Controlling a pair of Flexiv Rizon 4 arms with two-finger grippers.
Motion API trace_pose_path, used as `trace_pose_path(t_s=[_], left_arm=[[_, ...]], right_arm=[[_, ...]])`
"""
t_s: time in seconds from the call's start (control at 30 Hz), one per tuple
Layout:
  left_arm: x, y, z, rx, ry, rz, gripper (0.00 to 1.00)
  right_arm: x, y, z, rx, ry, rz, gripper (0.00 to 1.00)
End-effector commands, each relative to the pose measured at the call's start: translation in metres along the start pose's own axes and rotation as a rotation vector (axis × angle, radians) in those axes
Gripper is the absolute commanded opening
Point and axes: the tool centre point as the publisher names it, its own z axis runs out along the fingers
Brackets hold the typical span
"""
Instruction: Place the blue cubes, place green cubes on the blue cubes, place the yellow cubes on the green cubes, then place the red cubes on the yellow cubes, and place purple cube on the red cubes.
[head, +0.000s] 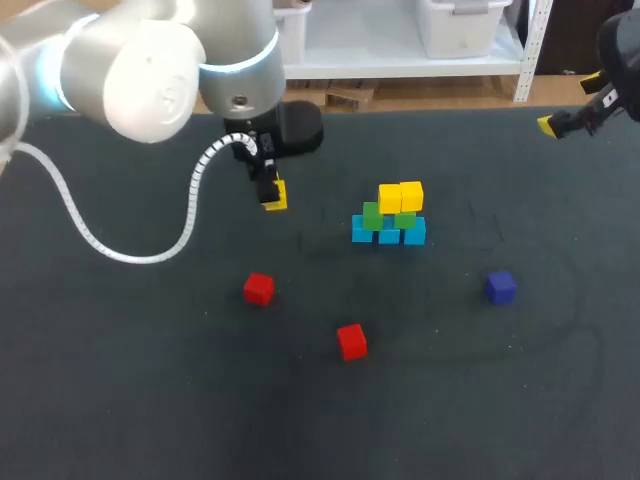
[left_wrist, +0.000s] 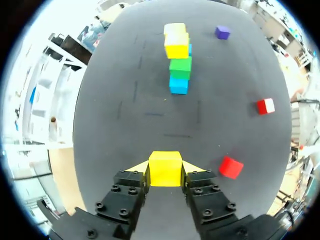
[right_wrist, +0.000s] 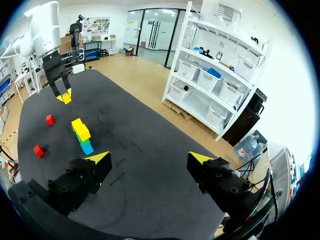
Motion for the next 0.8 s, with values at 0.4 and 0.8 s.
trace_pose_path(t_s=[0.4, 0.8], left_arm=[[0.0, -0.01, -0.025, -0.056, -0.068, 0.025, 0.0], [0.0, -0.01, -0.025, -0.056, -0.068, 0.025, 0.0]], right_arm=[[0.0, 0.004, -0.002, 0.054, 0.003, 0.002, 1.0], [0.0, 0.004, -0.002, 0.054, 0.003, 0.002, 1.0]])
